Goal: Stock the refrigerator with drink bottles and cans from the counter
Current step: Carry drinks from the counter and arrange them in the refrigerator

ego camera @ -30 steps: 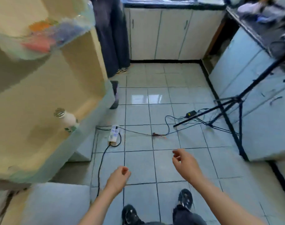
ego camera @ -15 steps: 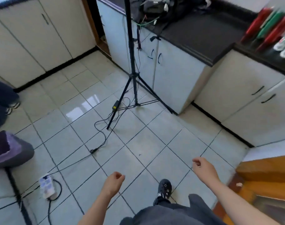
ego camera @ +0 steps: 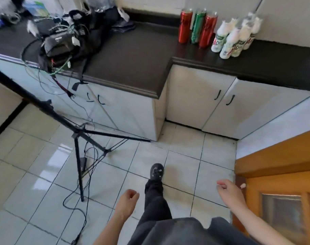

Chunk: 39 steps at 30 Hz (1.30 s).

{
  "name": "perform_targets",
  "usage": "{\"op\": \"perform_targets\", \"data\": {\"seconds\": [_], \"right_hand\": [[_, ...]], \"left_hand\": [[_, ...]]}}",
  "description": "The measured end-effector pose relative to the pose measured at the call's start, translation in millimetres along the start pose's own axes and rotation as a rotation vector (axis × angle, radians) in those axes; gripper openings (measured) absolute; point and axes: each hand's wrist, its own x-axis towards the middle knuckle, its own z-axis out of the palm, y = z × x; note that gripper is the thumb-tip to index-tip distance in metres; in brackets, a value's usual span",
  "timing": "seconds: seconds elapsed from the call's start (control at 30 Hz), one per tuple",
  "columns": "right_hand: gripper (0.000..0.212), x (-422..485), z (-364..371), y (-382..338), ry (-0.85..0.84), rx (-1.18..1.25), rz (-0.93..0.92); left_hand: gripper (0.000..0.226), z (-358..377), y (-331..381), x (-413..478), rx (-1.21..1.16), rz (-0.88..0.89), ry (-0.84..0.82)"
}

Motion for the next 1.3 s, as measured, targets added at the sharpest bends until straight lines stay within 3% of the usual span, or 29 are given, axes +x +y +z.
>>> {"op": "perform_targets", "data": {"seconds": [0.2,0.33,0.57,0.73,0.87,0.97,1.03,1.13,1.23,1.3], "right_hand": [[0.029,44.0,-29.2,-30.4,0.088,0.098,0.188],[0.028,74.1,-46.1,-67.8,0.168,0.172,0.227],[0.031,107.6,-59.7,-99.2,0.113,0.172,0.334],[0.031,163.3,-98.9,-99.7,0.073,0.116,0.343],[0.032,225.0,-158.5,-122.3,0.011,-0.003,0.231],[0.027,267.9,-203.0,-153.7,0.004,-0.086,0.069],[0.023,290.6,-227.5,-183.5,0.024,-0.072,-0.047],[0.019,314.8,-256.5,-240.2,0.065,-0.034,-0.272],[0.021,325.2,-273.3,-303.3,0.076,0.041,-0.536],[0.022,328.6,-284.2,-343.1,0.192,0.053,-0.711]], "left_hand": [[0.016,-30.5,103.2,96.5,0.371,0.156,-0.212],[0.017,-49.3,193.4,151.2,0.499,0.293,-0.261],[0.014,-43.7,311.8,208.8,0.568,0.414,-0.348],[0.030,-16.4,347.3,235.7,0.561,0.311,-0.456],[0.020,2.0,382.0,249.9,0.430,0.186,-0.476],[0.017,6.4,428.1,251.7,0.364,0.190,-0.431],[0.019,4.3,461.8,253.2,0.287,0.247,-0.322],[0.008,-9.8,514.4,245.5,-0.031,0.343,-0.117],[0.015,-37.5,556.2,241.1,-0.298,0.452,0.121],[0.016,-58.3,578.6,246.4,-0.363,0.537,0.274]]}}
